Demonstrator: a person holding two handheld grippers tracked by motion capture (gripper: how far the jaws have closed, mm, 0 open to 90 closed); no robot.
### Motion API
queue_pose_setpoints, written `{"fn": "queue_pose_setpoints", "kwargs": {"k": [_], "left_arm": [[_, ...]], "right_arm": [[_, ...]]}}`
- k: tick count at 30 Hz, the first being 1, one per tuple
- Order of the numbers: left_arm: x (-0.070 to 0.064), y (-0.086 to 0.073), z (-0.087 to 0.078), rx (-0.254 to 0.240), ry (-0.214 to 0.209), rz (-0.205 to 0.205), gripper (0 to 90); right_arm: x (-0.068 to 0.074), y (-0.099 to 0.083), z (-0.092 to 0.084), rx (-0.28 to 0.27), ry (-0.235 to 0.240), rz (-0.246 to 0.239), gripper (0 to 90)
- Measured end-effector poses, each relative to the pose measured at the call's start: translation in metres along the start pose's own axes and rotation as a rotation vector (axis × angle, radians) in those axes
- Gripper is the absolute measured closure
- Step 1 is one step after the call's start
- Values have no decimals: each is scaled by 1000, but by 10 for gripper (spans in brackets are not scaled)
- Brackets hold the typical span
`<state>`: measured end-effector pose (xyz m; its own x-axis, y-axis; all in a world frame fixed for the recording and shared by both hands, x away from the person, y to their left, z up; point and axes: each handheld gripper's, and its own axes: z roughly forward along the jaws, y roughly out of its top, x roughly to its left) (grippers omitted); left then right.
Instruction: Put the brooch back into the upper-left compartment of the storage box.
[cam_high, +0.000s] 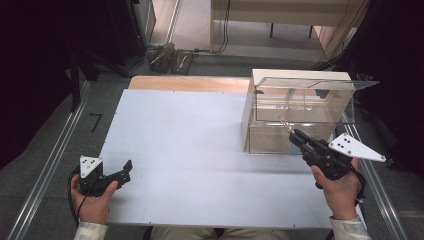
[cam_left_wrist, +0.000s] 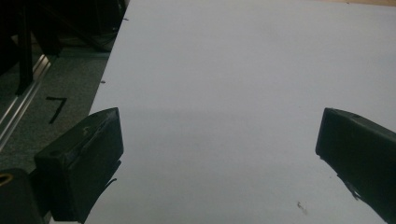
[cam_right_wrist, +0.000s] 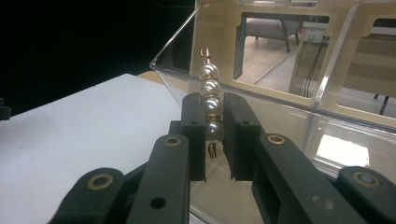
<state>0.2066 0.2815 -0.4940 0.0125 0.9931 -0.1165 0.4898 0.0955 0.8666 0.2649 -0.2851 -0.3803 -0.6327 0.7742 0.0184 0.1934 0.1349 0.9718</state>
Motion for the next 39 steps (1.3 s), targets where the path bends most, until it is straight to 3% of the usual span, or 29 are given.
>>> {"fn": "queue_pose_setpoints", "kwargs": {"k": [39], "left_arm": [[0,0,0,1,-2,-1,12]], "right_arm": [[-14,26,21,-28,-16,13,776]]}}
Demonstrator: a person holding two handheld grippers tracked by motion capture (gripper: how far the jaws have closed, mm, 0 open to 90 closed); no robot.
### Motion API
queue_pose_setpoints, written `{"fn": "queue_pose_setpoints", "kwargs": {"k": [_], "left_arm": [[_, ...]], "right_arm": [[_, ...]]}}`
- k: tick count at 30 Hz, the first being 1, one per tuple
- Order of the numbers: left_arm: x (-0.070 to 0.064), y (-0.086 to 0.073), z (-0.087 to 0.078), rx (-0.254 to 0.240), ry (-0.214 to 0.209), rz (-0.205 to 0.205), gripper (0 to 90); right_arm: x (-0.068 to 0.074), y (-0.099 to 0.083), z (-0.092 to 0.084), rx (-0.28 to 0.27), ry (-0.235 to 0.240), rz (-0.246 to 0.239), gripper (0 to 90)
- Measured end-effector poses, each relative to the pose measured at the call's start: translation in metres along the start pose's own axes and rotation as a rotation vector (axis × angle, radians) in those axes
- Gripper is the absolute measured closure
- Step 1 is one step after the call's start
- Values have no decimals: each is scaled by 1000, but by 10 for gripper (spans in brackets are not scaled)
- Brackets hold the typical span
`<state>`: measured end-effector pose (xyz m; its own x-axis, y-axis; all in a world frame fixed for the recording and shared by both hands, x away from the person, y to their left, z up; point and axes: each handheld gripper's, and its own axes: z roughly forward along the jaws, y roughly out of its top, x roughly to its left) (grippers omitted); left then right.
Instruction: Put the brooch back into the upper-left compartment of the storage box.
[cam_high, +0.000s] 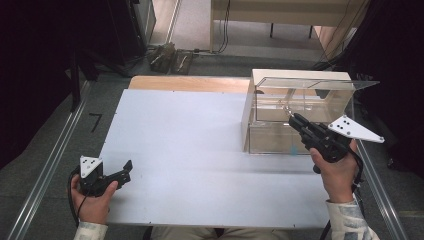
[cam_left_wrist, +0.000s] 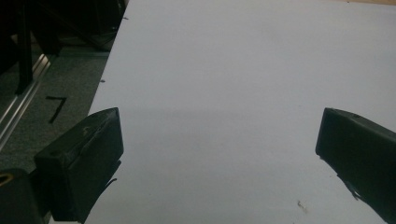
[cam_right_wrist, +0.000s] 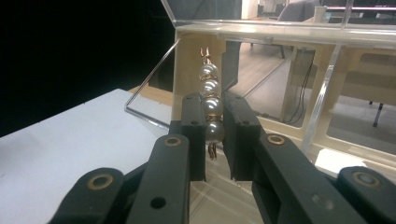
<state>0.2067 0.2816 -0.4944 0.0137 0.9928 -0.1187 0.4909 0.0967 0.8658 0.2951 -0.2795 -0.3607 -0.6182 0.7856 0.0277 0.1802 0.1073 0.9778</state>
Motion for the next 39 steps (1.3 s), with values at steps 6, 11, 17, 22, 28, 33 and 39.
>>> {"fn": "queue_pose_setpoints", "kwargs": {"k": [6,11,17,22,28,33,39], "left_arm": [[0,0,0,1,3,0,12],[1,0,0,0,5,-4,12],[1,0,0,-3,2,-7,12],[1,0,0,-2,3,-5,12],[1,0,0,0,4,-3,12],[1,0,0,0,3,-3,12],[1,0,0,-2,2,-6,12]], "right_arm": [[-2,7,5,-12,-1,0,775],[-3,10,11,-15,-1,10,775],[-5,12,15,-14,-5,11,775],[-6,13,18,-13,-9,16,775],[-9,13,22,-9,-17,22,775],[-10,12,23,2,-24,18,774],[-11,9,27,26,-23,42,682]]}}
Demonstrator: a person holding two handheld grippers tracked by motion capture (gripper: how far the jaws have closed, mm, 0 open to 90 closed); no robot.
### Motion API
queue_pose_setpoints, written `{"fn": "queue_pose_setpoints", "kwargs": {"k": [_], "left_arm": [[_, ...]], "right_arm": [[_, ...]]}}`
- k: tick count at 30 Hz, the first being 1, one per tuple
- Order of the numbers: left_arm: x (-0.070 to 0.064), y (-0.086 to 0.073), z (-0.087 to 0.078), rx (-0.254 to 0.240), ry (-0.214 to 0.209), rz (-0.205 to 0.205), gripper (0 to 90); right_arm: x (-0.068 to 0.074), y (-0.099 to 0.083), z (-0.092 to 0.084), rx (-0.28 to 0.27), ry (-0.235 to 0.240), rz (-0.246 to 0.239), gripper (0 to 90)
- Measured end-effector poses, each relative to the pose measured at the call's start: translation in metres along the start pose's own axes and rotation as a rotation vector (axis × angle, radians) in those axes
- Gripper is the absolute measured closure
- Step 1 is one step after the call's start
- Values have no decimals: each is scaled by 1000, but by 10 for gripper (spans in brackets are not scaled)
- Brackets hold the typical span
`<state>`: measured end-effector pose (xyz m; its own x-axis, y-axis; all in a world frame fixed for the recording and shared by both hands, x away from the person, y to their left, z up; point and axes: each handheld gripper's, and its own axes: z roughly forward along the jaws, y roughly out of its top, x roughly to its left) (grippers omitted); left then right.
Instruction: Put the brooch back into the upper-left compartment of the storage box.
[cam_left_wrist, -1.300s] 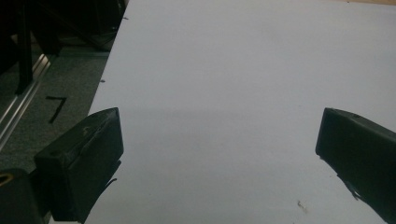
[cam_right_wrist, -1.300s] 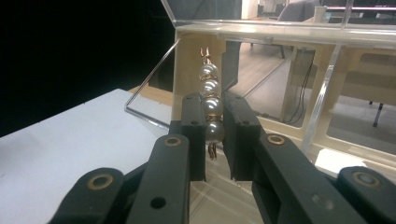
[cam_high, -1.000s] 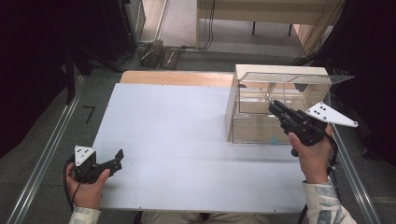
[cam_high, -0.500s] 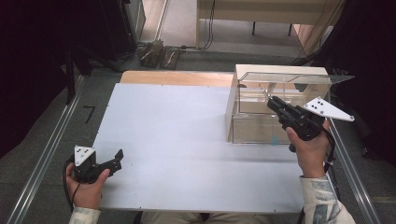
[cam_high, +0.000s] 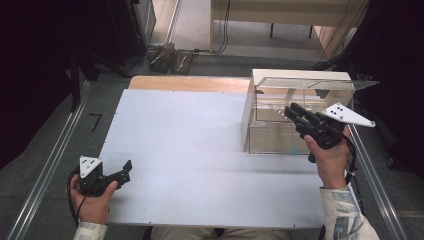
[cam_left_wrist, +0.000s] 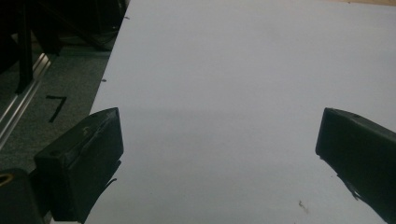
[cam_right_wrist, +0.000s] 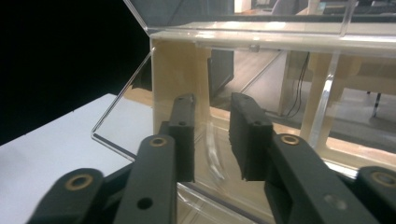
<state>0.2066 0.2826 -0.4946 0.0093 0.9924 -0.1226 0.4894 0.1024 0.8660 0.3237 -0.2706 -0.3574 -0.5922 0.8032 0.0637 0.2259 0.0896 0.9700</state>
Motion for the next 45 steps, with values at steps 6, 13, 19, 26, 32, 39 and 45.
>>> {"fn": "queue_pose_setpoints", "kwargs": {"k": [6,13,19,26,32,39,45], "left_arm": [[0,0,0,0,1,0,12],[0,0,0,0,0,0,12],[0,0,0,-1,0,0,12],[0,0,0,-1,0,0,12],[0,0,0,-3,0,-2,12],[0,1,0,-2,1,-2,12],[0,1,-1,-4,-1,-1,11]], "right_arm": [[1,0,0,2,5,4,632],[3,0,0,5,4,-1,521],[6,0,1,10,10,2,389],[9,-1,1,10,11,-36,288],[14,0,-1,9,5,-59,211],[14,0,-3,7,-9,-59,161],[15,-1,-7,4,-13,-64,155]]}}
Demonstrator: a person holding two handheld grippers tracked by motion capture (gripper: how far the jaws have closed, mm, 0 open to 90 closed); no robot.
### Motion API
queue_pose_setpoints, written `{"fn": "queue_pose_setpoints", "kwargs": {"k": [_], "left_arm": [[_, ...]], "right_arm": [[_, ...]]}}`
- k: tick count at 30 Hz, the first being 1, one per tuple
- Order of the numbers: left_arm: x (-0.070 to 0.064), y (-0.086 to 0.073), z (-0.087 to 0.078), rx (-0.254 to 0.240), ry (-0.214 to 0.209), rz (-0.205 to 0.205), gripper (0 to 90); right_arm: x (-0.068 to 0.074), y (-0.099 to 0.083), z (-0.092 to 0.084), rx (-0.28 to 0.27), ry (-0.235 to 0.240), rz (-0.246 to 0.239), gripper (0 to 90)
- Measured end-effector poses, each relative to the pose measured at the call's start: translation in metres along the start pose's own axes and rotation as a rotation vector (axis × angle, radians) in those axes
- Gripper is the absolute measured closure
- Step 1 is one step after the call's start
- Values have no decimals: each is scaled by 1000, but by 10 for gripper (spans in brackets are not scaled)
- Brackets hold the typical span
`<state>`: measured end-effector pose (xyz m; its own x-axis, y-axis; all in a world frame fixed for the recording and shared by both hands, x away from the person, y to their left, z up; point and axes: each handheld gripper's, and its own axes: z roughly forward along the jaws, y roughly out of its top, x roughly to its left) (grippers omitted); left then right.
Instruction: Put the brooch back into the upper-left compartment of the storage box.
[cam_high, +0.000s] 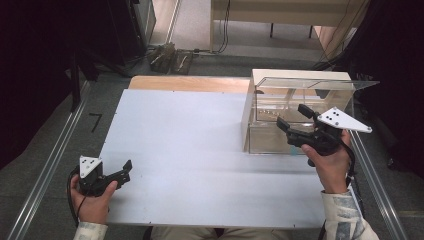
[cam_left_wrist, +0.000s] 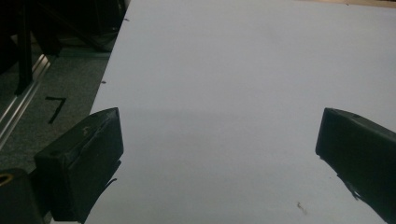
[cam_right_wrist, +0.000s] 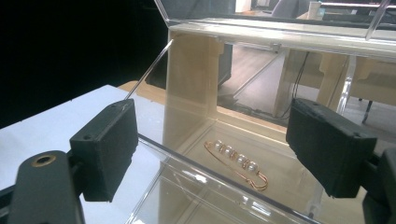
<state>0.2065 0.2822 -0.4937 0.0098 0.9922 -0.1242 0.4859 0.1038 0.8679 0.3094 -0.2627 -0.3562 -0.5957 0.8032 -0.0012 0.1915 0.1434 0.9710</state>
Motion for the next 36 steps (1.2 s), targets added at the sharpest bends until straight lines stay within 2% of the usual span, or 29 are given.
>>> {"fn": "queue_pose_setpoints", "kwargs": {"k": [17,25,28,36], "left_arm": [[-1,1,1,-1,-4,2,12],[0,1,0,-2,-4,0,12],[0,1,0,-3,-5,1,12],[-1,1,0,-4,-6,0,12]], "right_arm": [[1,-5,-17,-5,-20,0,155],[3,-13,-29,-11,-30,1,155],[4,-16,-34,-31,-49,8,158],[4,-22,-42,-27,-58,11,158]]}}
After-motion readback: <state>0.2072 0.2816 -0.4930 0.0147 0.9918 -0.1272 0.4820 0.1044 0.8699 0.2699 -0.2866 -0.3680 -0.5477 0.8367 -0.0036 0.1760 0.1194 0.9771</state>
